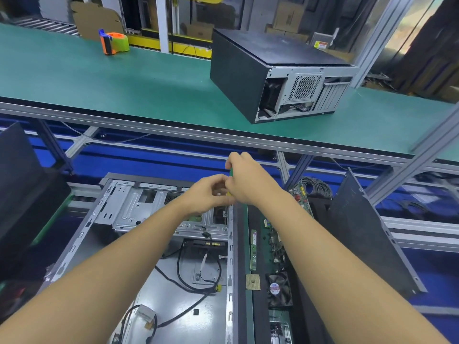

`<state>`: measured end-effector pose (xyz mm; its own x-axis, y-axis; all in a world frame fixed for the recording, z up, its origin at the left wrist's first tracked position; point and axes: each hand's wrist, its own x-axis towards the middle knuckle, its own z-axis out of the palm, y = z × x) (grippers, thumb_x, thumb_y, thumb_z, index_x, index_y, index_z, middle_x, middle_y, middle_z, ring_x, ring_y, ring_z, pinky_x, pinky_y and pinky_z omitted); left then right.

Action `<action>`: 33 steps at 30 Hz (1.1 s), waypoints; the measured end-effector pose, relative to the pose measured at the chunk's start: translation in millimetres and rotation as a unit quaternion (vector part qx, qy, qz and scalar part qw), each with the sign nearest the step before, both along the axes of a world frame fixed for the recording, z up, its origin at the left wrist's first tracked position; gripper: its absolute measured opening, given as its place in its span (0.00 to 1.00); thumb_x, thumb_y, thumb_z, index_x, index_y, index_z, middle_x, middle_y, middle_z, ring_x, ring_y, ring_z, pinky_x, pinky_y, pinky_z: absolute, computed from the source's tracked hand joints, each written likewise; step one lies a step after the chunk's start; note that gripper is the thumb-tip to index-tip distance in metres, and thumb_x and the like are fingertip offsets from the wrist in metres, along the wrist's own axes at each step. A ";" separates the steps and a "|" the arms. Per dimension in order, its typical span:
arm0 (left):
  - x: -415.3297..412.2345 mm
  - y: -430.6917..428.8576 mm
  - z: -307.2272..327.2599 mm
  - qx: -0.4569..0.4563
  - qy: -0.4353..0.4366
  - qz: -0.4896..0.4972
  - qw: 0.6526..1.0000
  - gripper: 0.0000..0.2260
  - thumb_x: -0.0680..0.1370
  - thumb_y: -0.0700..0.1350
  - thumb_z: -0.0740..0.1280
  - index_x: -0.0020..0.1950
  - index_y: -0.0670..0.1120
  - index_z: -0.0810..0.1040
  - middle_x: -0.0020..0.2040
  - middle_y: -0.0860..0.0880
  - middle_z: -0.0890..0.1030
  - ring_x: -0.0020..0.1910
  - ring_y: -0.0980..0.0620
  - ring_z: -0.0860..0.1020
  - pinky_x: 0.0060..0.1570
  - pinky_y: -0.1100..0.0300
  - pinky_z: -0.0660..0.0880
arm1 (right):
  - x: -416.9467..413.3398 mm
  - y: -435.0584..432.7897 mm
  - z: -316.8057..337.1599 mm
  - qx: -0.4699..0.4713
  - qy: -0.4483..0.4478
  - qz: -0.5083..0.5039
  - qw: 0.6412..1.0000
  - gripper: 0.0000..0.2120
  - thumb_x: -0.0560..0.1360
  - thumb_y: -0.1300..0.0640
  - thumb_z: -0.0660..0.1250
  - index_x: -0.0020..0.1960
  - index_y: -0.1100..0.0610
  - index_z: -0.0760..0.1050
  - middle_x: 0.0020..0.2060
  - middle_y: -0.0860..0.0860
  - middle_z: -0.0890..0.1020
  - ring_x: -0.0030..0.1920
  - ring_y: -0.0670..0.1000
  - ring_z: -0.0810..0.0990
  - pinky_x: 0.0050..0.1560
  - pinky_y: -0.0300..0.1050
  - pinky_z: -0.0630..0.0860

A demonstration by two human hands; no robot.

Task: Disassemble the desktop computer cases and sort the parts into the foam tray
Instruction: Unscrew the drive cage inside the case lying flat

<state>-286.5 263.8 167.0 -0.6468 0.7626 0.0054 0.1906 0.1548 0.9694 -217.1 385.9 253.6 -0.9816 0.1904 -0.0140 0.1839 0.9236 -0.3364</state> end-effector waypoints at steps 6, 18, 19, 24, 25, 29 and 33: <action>-2.2 -0.7 1.2 -0.045 0.066 0.015 0.997 0.09 0.77 0.37 0.71 0.46 0.52 0.81 0.36 0.62 0.82 0.36 0.65 0.79 0.38 0.73 0.72 | 2.1 5.2 2.0 -0.069 -0.037 0.017 0.997 0.12 0.78 0.53 0.64 0.61 0.50 0.69 0.56 0.47 0.66 0.60 0.52 0.65 0.45 0.47 0.68; -4.5 3.8 0.3 -0.003 -0.005 0.022 1.000 0.14 0.77 0.35 0.72 0.61 0.44 0.79 0.54 0.50 0.84 0.53 0.60 0.82 0.53 0.64 0.78 | 0.2 4.6 12.4 -0.051 -0.076 -0.003 0.996 0.13 0.77 0.64 0.62 0.57 0.50 0.71 0.57 0.51 0.68 0.49 0.56 0.72 0.41 0.48 0.71; -4.6 2.7 1.0 0.002 -0.010 0.025 1.000 0.14 0.77 0.33 0.71 0.61 0.43 0.79 0.55 0.49 0.84 0.53 0.60 0.82 0.53 0.64 0.78 | -0.4 5.9 14.1 -0.065 -0.080 0.003 0.995 0.15 0.75 0.66 0.63 0.56 0.49 0.72 0.58 0.51 0.69 0.50 0.55 0.73 0.41 0.47 0.70; -1.1 8.8 2.5 -0.041 0.059 0.036 0.997 0.05 0.77 0.39 0.73 0.49 0.45 0.80 0.44 0.47 0.83 0.44 0.54 0.81 0.44 0.64 0.76 | 1.7 6.3 6.7 -0.042 -0.050 -0.036 0.997 0.14 0.79 0.44 0.63 0.59 0.50 0.68 0.55 0.50 0.65 0.56 0.56 0.66 0.46 0.50 0.67; -1.7 11.4 1.4 -0.068 0.086 0.036 0.993 0.06 0.77 0.42 0.74 0.50 0.44 0.79 0.46 0.43 0.82 0.44 0.49 0.80 0.46 0.58 0.78 | 2.0 5.4 4.4 -0.004 -0.030 -0.055 0.998 0.19 0.79 0.39 0.61 0.61 0.52 0.67 0.54 0.51 0.64 0.54 0.56 0.66 0.46 0.51 0.67; 1.9 15.8 -0.5 -0.059 0.098 0.042 0.993 0.10 0.74 0.46 0.76 0.49 0.52 0.77 0.48 0.48 0.81 0.44 0.52 0.80 0.47 0.57 0.78 | -0.1 -1.4 1.5 0.003 -0.007 -0.059 0.998 0.15 0.83 0.48 0.59 0.61 0.59 0.68 0.56 0.55 0.69 0.42 0.59 0.74 0.41 0.52 0.72; -1.3 4.8 -2.0 0.008 0.004 0.004 1.000 0.09 0.75 0.38 0.75 0.51 0.48 0.79 0.48 0.48 0.85 0.49 0.54 0.82 0.53 0.60 0.80 | -2.8 1.0 7.8 -0.050 -0.036 -0.015 0.998 0.11 0.81 0.58 0.61 0.64 0.54 0.68 0.56 0.51 0.66 0.53 0.56 0.71 0.45 0.49 0.70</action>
<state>-287.8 268.6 165.0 -0.6523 0.7576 0.0226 0.1981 0.1416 0.9699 -219.9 386.9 261.5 -0.9712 0.2136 -0.1054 0.2381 0.8801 -0.4108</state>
